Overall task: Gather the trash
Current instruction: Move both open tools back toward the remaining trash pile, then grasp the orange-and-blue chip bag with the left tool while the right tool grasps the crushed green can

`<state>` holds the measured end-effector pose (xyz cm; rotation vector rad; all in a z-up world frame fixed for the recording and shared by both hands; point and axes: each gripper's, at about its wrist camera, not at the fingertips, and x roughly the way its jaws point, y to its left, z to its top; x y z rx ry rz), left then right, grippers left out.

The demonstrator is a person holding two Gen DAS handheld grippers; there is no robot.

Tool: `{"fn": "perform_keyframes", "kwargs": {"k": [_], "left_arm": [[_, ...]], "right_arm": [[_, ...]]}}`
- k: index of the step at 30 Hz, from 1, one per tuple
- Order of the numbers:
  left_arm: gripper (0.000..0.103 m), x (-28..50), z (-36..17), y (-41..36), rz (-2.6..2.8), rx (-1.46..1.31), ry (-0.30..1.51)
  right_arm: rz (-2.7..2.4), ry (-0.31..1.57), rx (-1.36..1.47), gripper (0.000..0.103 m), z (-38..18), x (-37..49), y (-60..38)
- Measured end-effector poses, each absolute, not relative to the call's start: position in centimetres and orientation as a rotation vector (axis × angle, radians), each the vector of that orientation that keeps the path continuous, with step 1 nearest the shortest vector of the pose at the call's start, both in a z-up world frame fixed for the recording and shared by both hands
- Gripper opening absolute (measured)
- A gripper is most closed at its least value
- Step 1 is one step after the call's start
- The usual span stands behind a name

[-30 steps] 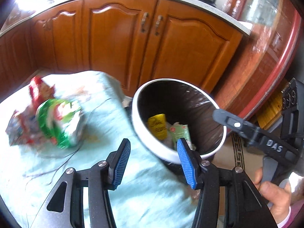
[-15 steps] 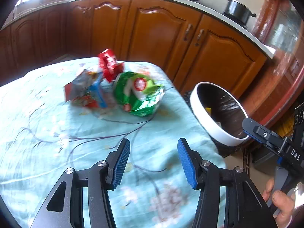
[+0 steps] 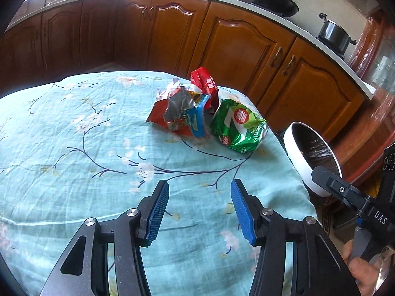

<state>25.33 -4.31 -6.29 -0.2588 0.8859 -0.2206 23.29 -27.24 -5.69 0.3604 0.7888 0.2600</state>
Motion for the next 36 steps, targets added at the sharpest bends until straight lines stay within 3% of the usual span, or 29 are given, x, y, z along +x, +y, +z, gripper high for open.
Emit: {"fn": "perform_keyframes", "kwargs": {"k": [25,30,34,36], "left_arm": [[0.05,35.2,-6.7,-1.4,-0.119,-0.297,0.863],[0.048,37.3,-7.9,-2.0,-0.141,-0.282,0.885],[0.028,38.2,-8.8,-2.5,-0.169,-0.265,0.908],[0.017,38.2,-9.1,-2.9,-0.18,-0.243,0.905]], "right_arm": [[0.249,0.83,0.37,0.072,-7.9,31.8,-24.8],[0.245,0.862,0.392,0.052,-9.0,33.2,-24.8],[0.242,0.885,0.391,0.014,-9.7,33.6,-24.7],[0.248,0.878,0.391,0.009,-9.8,33.3,-24.8]]}}
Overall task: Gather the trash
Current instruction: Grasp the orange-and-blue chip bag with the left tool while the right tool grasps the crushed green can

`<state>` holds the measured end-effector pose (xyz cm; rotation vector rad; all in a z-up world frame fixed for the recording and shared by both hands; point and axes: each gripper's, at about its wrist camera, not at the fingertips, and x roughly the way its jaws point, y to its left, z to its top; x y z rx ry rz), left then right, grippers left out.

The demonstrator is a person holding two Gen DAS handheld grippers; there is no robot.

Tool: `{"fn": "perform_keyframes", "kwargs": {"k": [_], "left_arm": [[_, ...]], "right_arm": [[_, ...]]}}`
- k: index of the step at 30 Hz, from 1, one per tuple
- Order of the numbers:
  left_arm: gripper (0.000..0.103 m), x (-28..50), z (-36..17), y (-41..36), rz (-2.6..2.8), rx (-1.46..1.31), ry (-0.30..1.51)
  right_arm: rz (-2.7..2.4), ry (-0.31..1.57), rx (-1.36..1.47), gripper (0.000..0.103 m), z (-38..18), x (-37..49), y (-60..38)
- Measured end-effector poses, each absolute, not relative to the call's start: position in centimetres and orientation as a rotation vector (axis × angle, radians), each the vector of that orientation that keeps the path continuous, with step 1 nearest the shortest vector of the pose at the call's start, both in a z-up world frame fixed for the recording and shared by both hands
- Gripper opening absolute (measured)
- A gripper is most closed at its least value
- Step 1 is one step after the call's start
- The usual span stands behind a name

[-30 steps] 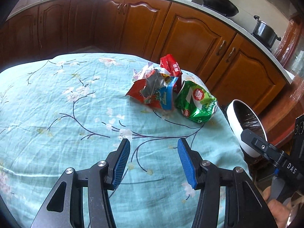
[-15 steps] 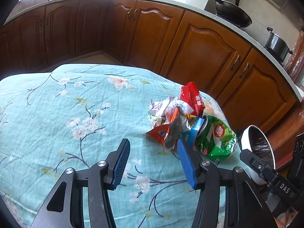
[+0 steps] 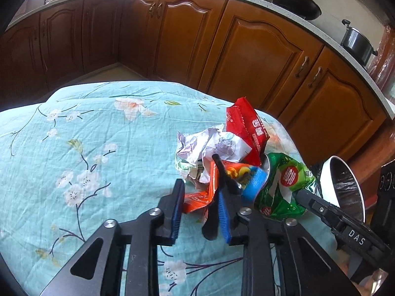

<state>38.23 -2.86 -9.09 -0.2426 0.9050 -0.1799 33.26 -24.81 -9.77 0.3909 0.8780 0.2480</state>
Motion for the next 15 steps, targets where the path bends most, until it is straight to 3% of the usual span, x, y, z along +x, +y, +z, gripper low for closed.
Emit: {"fn": "perform_keyframes", "kwargs": {"k": [1,4,15], "left_arm": [[0.009,38.1,-9.1,-3.0,-0.184,-0.233,0.903],[0.002,37.5,-9.0,-3.4,-0.196,-0.215,0.896],[0.0,33.2,-6.9,-3.8,-0.243,-0.222,0.848]], "right_arm": [[0.249,0.875,0.389,0.009,-9.7,33.1,-24.9],[0.258,0.865,0.389,0.008,-9.3,32.4,-25.1],[0.271,0.812,0.381,0.007,-7.2,28.8,-26.1]]}}
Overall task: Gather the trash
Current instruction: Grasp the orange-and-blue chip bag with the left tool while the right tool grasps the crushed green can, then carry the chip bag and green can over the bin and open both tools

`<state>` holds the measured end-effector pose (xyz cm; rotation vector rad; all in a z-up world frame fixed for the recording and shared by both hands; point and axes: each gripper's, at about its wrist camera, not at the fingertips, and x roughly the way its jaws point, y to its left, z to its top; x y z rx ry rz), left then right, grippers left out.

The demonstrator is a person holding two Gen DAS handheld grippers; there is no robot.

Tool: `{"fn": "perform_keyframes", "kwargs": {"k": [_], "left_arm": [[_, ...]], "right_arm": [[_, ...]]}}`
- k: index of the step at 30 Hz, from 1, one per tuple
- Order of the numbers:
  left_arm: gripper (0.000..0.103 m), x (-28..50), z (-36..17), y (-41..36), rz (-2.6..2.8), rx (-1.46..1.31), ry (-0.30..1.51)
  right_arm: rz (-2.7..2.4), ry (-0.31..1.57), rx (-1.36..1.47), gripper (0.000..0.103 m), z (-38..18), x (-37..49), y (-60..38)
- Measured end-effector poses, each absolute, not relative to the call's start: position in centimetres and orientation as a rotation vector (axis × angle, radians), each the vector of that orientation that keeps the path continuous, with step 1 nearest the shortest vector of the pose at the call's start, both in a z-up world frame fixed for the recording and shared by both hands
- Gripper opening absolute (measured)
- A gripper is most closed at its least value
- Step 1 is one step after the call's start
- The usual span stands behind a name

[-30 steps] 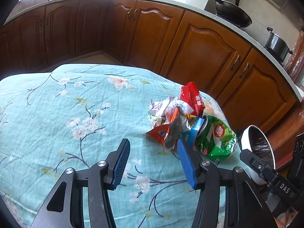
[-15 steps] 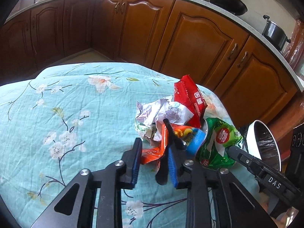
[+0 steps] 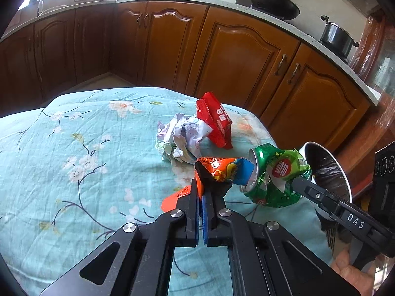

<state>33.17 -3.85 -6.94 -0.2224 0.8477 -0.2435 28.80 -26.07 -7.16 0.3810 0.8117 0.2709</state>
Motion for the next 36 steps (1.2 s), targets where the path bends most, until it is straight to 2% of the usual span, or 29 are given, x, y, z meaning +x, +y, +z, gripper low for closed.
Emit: {"fn": "perform_keyframes", "kwargs": {"k": [19,36], "left_arm": [[0.0,26.9,-3.5,-8.9,-0.374,-0.171,0.822],[0.0,27.3,-2.5,-15.8,-0.467,-0.108,0.831]], "right_arm": [[0.175,0.722,0.418,0.007,-4.1,22.4,-32.0],[0.072,0.683,0.452,0.006,-3.7,19.6,-38.3]]}}
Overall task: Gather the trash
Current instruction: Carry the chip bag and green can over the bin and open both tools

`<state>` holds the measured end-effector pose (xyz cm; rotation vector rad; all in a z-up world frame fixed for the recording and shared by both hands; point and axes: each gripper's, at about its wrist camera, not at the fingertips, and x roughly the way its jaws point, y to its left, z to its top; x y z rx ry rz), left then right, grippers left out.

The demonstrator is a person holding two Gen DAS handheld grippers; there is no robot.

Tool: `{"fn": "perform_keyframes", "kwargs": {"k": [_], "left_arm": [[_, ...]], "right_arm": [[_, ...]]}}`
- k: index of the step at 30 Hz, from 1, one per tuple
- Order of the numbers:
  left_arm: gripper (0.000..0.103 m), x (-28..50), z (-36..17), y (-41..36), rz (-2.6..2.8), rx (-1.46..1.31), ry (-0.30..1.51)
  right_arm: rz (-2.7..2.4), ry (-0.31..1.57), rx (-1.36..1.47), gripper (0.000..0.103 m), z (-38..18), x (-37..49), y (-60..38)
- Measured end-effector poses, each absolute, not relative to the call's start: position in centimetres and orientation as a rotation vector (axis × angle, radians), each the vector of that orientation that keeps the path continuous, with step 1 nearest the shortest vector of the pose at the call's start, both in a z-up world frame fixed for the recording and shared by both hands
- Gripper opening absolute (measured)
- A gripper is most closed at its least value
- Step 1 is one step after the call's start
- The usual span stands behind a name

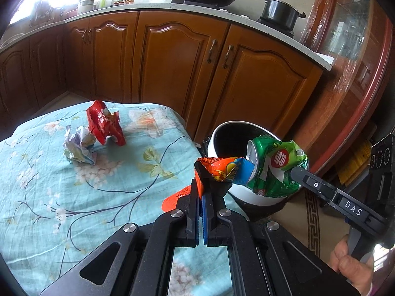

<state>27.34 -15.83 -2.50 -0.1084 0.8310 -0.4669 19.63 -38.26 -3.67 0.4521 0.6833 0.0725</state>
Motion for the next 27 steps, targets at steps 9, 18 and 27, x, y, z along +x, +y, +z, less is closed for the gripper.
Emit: {"fn": "perform_keyframes", "kwargs": {"k": [9,18,27], "left_arm": [[0.0,28.7,-2.8,-19.5,-0.505,-0.078,0.839],[0.0,31.1,-3.4,-23.3,-0.528,-0.033,0.855],[0.0,34.0,-4.4,-26.5,-0.545,0.016,0.873]], "right_arm": [[0.011,0.679,0.452,0.006,-3.9,19.5,-41.4],[-0.032,0.693,0.439,0.007,-4.4,20.4,-43.7],[-0.071,0.722,0.425,0.007,-5.0,21.9,-45.5]]}}
